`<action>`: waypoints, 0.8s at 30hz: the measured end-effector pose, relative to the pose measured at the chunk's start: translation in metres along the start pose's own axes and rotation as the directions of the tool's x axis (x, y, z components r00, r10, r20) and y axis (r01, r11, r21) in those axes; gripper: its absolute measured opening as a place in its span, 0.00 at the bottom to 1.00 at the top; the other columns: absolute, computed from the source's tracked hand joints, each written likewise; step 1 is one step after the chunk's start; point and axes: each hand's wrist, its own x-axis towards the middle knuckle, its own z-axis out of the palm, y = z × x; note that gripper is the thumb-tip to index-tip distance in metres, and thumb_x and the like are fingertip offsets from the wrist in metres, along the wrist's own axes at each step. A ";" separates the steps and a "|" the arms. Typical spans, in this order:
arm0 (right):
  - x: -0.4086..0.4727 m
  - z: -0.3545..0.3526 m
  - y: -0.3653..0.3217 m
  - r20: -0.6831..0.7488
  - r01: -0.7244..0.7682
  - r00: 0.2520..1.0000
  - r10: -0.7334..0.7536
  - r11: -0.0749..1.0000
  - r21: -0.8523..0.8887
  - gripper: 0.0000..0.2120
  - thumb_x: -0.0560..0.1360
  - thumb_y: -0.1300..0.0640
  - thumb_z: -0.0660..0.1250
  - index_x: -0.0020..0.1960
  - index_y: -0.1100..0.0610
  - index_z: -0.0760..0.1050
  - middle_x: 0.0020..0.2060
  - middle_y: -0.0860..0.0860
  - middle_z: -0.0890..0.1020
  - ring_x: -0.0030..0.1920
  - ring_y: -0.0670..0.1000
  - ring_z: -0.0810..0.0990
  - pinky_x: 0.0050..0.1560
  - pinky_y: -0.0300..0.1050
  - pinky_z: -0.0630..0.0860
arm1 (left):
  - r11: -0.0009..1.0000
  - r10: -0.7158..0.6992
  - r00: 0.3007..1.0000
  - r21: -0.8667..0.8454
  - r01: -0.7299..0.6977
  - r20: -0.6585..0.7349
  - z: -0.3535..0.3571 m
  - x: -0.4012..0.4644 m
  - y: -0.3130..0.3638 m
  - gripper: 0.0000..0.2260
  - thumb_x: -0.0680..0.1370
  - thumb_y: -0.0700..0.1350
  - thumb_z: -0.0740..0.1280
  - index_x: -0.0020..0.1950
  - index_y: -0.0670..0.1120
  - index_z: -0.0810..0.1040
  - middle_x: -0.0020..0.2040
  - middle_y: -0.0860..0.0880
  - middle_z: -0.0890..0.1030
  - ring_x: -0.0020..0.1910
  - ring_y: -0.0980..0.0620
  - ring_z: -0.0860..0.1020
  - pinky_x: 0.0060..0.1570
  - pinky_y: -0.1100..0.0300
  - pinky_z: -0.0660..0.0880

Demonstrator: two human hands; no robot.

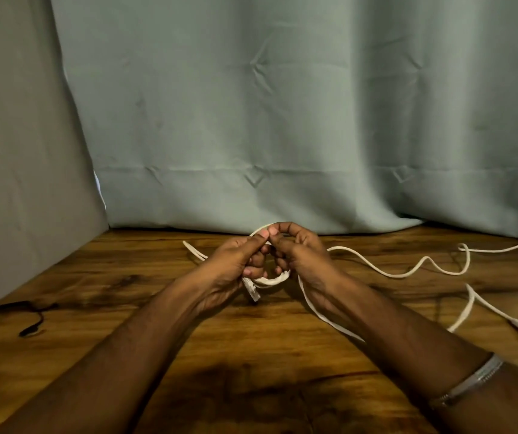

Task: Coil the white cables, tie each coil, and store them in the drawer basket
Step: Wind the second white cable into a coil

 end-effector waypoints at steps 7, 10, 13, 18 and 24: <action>0.000 -0.004 0.008 0.107 0.136 0.988 -0.109 0.948 -0.287 0.12 0.82 0.60 0.67 0.64 0.52 0.73 0.45 0.52 0.83 0.39 0.49 0.84 0.41 0.46 0.80 | 0.997 0.061 0.984 -0.036 -0.068 -0.167 -0.009 -0.002 0.005 0.14 0.83 0.44 0.62 0.38 0.43 0.71 0.21 0.55 0.64 0.17 0.60 0.60 0.25 0.66 0.58; -0.006 -0.005 0.008 0.157 0.288 0.957 -0.243 0.746 -0.600 0.30 0.79 0.56 0.72 0.73 0.37 0.60 0.54 0.45 0.80 0.52 0.48 0.84 0.54 0.51 0.81 | 0.985 0.078 0.961 -0.129 -0.115 -0.265 -0.021 0.001 0.012 0.14 0.83 0.45 0.63 0.37 0.45 0.71 0.21 0.55 0.64 0.17 0.60 0.59 0.25 0.65 0.62; -0.014 -0.003 -0.001 0.252 0.354 0.934 -0.255 0.544 -0.761 0.37 0.78 0.54 0.73 0.76 0.35 0.55 0.64 0.44 0.75 0.54 0.46 0.80 0.58 0.54 0.80 | 0.967 0.102 0.934 -0.186 -0.174 -0.342 -0.034 0.000 0.019 0.14 0.83 0.46 0.63 0.38 0.46 0.72 0.22 0.56 0.63 0.18 0.59 0.58 0.30 0.61 0.67; -0.013 -0.005 -0.009 0.401 0.448 0.886 -0.233 0.210 -0.869 0.32 0.78 0.59 0.70 0.76 0.43 0.59 0.63 0.46 0.80 0.61 0.51 0.79 0.58 0.53 0.78 | 0.960 0.137 0.871 -0.155 -0.235 -0.472 -0.043 0.001 0.025 0.13 0.83 0.46 0.63 0.39 0.45 0.73 0.21 0.56 0.63 0.18 0.59 0.59 0.29 0.63 0.68; -0.009 -0.014 -0.017 0.452 0.459 0.879 -0.149 0.016 -0.888 0.26 0.74 0.60 0.71 0.66 0.44 0.65 0.56 0.46 0.82 0.52 0.53 0.82 0.48 0.53 0.79 | 0.954 0.154 0.789 -0.119 -0.276 -0.595 -0.051 0.001 0.026 0.12 0.83 0.44 0.63 0.39 0.45 0.72 0.20 0.55 0.63 0.17 0.60 0.59 0.25 0.67 0.69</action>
